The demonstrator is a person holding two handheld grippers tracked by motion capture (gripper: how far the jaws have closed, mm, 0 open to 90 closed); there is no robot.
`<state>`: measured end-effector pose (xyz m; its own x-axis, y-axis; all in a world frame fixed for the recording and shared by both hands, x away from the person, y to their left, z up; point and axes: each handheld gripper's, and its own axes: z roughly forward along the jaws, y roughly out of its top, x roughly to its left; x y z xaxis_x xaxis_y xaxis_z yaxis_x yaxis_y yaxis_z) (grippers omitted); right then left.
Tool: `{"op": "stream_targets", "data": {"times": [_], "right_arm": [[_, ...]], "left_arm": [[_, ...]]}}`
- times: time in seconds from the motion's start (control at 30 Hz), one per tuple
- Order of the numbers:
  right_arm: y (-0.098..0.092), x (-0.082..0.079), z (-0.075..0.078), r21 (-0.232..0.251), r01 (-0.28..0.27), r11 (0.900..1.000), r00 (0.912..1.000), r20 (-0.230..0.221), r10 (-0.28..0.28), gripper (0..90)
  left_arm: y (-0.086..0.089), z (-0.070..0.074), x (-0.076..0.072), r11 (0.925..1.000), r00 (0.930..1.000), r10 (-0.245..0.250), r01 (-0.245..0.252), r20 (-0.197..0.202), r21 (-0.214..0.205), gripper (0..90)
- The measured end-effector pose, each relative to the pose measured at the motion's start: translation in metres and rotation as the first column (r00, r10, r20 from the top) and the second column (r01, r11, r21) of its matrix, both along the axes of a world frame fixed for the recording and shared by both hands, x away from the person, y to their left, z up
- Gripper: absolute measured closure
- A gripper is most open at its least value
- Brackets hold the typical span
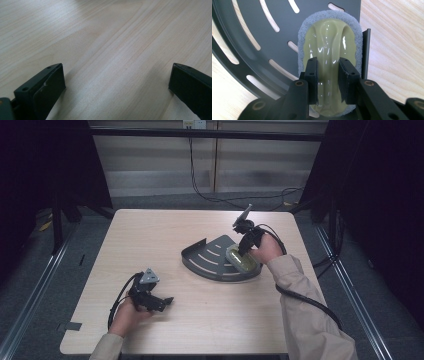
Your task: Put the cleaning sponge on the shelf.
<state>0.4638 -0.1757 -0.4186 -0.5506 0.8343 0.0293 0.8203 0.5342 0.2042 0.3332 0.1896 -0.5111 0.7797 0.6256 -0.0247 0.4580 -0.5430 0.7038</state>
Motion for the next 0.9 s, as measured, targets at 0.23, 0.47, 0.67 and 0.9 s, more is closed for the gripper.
{"op": "stream_targets", "data": {"times": [0.23, 0.47, 0.67, 0.9], "right_arm": [[-0.0006, 0.0002, -0.0015, 0.005, 0.003, 1.0000, 1.0000, 0.002, -0.003, 71.2], [-0.0003, -0.0003, -0.0027, 0.006, 0.002, 1.0000, 0.9999, 0.011, -0.002, 71.0], [0.0014, -0.0003, -0.0031, -0.007, -0.004, 1.0000, 0.9999, 0.016, 0.004, 70.8], [0.0011, 0.0001, -0.0037, -0.010, -0.002, 0.9999, 0.9999, 0.016, 0.002, 70.3]], "left_arm": [[0.0002, 0.0001, 0.0001, 1.0000, 1.0000, -0.004, 0.004, 0.000, 0.005, 0.0], [0.0000, 0.0000, -0.0001, 1.0000, 1.0000, 0.001, -0.001, 0.000, 0.000, 0.0], [0.0002, 0.0002, 0.0001, 1.0000, 1.0000, -0.003, 0.003, 0.001, 0.005, 0.0], [0.0000, 0.0000, 0.0000, 1.0000, 1.0000, 0.000, 0.000, 0.000, 0.001, 0.0]]}}
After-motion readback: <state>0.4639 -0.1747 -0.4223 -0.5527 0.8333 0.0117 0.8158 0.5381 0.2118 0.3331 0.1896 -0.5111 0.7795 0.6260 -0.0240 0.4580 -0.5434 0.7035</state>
